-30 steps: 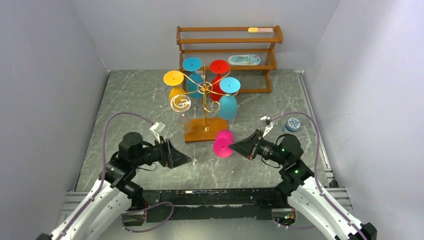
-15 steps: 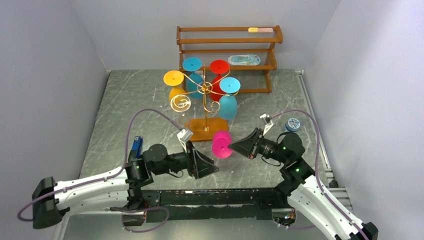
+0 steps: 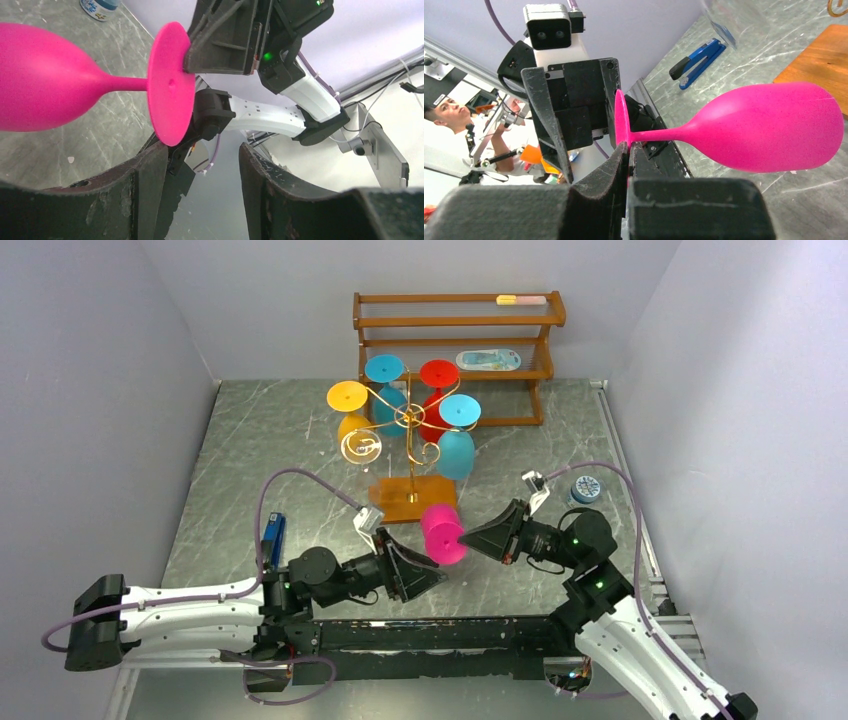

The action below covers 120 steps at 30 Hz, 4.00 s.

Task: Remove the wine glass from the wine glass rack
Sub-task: Place the wine glass at the center of the board.

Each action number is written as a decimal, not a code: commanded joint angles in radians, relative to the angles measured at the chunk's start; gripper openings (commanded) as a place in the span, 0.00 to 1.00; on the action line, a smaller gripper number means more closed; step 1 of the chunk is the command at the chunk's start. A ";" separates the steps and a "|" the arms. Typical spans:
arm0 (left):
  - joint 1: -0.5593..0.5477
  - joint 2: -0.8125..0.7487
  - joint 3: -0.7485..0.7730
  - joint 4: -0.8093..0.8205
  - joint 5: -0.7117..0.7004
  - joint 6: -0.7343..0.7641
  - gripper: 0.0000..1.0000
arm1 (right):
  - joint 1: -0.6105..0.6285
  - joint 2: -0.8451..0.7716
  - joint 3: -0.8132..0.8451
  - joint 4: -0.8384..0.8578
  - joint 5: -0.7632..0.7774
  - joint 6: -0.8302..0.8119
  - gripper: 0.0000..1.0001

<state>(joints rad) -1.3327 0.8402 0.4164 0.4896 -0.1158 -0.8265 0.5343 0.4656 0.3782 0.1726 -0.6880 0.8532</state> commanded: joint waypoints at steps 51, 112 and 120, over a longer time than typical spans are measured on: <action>-0.013 0.128 0.138 0.005 0.098 0.101 0.42 | 0.005 -0.114 0.134 -0.127 -0.112 -0.173 0.00; -0.150 0.072 0.091 -0.278 0.256 0.811 0.05 | 0.004 0.090 0.419 -0.695 0.550 -0.267 0.70; -0.156 0.028 0.019 -0.203 0.180 1.063 0.05 | 0.002 0.231 0.473 -0.641 0.247 -0.353 0.73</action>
<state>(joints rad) -1.4803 0.9169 0.4648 0.2489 0.1261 0.0372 0.5358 0.6399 0.7933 -0.4862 -0.2562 0.5690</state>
